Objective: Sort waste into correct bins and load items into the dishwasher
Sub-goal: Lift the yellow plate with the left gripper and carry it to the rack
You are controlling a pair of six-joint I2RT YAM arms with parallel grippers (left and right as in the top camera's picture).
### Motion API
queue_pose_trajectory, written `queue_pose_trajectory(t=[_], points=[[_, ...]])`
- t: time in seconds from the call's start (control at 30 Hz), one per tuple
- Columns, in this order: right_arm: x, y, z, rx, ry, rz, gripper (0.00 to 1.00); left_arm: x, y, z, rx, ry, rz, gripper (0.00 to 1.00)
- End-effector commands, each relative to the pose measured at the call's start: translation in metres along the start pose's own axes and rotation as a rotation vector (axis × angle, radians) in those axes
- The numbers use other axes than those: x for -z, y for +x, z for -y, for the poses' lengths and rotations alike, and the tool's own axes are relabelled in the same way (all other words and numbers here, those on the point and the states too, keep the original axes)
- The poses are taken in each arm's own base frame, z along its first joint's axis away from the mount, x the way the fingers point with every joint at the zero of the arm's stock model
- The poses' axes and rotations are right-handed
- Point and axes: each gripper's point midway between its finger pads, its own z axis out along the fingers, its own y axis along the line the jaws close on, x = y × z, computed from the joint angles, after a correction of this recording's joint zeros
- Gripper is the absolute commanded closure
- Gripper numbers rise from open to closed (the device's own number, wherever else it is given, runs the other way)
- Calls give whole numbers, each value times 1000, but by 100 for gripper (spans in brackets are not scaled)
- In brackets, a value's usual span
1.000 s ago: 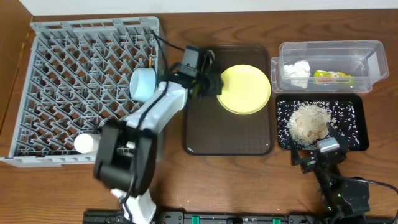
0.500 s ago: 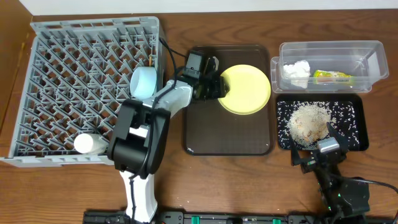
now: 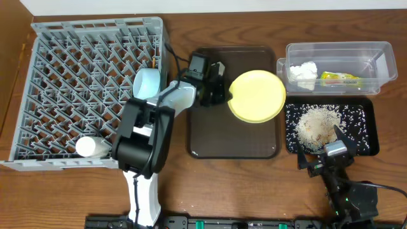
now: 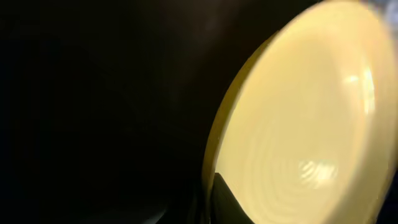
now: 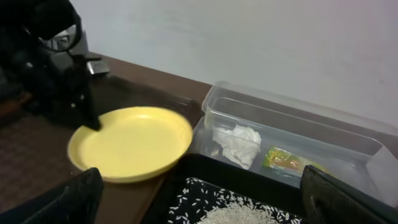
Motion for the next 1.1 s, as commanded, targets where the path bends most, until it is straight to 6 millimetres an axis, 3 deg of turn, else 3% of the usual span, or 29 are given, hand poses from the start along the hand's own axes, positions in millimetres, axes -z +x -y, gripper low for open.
queue_pose_trajectory(t=[0.0,0.2,0.37,0.5,0.6,0.77,0.97,1.07], points=[[0,0,-2,12,-9,2,1,51,-19,11,-25,31,79,93],[0,0,-2,12,-9,2,1,161,-50,13,-30,-29,295,93],[0,0,-2,12,-9,2,1,250,-59,-8,38,-66,465,93],[0,0,-2,12,-9,2,1,316,-58,-57,161,-155,599,93],[0,0,-2,12,-9,2,1,365,-47,-122,303,-325,698,93],[0,0,-2,12,-9,2,1,413,-36,-190,398,-593,800,93],[0,0,-2,12,-9,2,1,448,-39,-213,302,-802,853,93],[0,0,-2,12,-9,2,1,454,-38,-225,278,-891,834,93]])
